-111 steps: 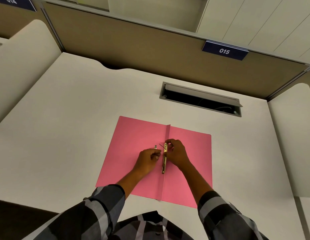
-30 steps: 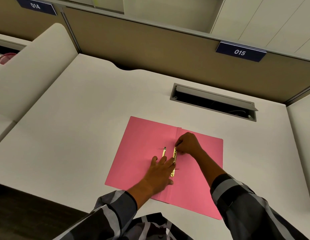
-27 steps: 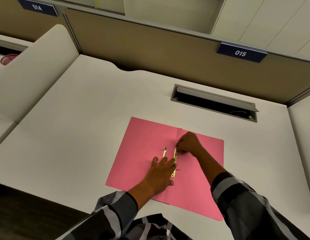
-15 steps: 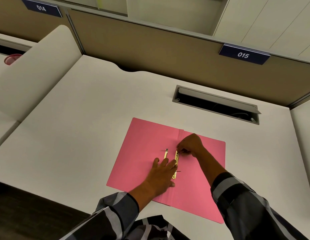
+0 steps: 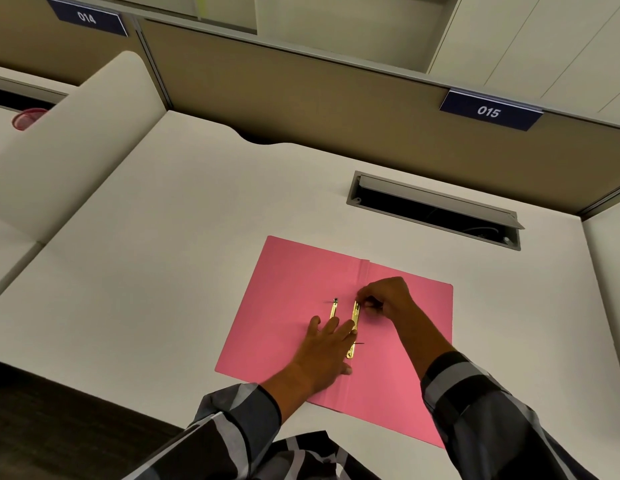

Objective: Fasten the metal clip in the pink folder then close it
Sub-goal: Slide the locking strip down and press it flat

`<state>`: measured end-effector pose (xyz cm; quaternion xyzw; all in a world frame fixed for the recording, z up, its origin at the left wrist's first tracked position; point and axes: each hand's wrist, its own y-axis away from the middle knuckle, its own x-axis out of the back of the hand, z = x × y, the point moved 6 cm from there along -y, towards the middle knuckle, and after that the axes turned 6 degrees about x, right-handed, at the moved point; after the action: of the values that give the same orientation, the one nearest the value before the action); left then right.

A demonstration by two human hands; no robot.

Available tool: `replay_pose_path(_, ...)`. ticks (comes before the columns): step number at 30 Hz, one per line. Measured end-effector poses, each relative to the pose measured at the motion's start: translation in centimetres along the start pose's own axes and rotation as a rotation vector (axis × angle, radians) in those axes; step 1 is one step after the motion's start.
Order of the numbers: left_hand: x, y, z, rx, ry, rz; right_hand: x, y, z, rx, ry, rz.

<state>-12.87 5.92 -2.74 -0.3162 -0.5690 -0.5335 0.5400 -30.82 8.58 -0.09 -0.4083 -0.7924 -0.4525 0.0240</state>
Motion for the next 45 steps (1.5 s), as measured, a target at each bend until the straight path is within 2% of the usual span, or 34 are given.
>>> replay_pose_path(17, 0.6, -0.5, -0.9, -0.076, -0.003, -0.023, -0.2, -0.6, 0.8, -0.001, -0.126, 0.095)
replay_pose_path(26, 0.8, -0.8, -1.9, -0.141, 0.011, -0.078, 0.3, 0.2, 1.5, 0.145, -0.274, 0.081)
replay_pose_path(29, 0.6, -0.9, -2.3, -0.153, 0.040, -0.095, 1.3, 0.7, 3.4, 0.183, -0.312, 0.125)
replay_pose_path(35, 0.3, -1.0, -2.5, -0.159, 0.062, -0.101, 1.8, 3.0, 7.9, 0.327, -0.128, 0.157)
replay_pose_path(42, 0.6, -1.0, -2.7, -0.159, 0.063, -0.125, -0.7, 6.5, 9.3, 0.570, 0.134, -0.071)
replay_pose_path(45, 0.7, -0.9, -2.6, -0.150, 0.075, -0.142, -1.4, 7.1, 8.8, 0.639, 0.220, 0.016)
